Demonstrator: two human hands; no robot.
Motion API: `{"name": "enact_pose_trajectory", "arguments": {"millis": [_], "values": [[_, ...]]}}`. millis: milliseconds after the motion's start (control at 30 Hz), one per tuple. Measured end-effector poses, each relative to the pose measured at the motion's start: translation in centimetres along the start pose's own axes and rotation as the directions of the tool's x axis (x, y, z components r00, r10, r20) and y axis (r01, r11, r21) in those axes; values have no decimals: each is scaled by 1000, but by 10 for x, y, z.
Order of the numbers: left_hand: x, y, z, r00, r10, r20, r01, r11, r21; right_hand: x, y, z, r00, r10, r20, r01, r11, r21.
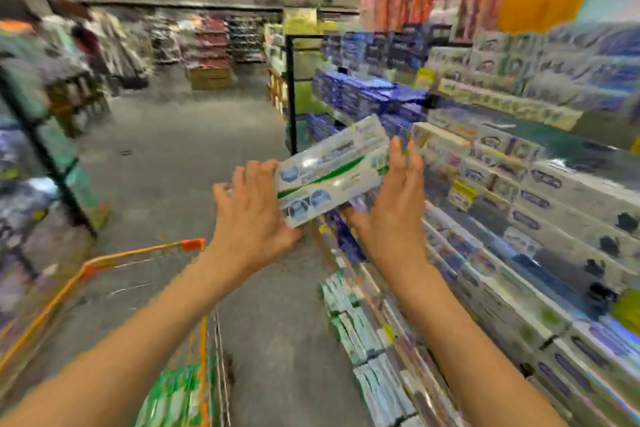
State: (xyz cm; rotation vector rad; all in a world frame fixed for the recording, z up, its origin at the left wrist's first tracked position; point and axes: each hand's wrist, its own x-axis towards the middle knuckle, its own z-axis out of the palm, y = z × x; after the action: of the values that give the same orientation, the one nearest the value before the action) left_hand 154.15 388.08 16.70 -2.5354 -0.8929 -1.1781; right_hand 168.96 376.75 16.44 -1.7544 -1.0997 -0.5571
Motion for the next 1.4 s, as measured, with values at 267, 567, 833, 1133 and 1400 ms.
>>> {"name": "enact_pose_trajectory", "arguments": {"millis": [267,567,833,1133,1400], "values": [[-73,-124,-142,851,-519,-78,518,855,-29,-36,-225,67,851,145,505,-464,658,593],[-175,-221,-214,694,-713,96,720,689,-88,-151,-388,154,569,102,816,-822,94,562],[-219,-291,-199,552,-625,553,834,392,-389,-179,-368,214,423,97,901,-879,284,382],[-232,-325,-115,463,-590,662,869,154,-471,-198,-310,290,160,98,982,-942,312,123],[-252,-349,-64,350,-661,664,931,166,-326,-235,-214,349,96,352,931,-902,426,-68]]}}
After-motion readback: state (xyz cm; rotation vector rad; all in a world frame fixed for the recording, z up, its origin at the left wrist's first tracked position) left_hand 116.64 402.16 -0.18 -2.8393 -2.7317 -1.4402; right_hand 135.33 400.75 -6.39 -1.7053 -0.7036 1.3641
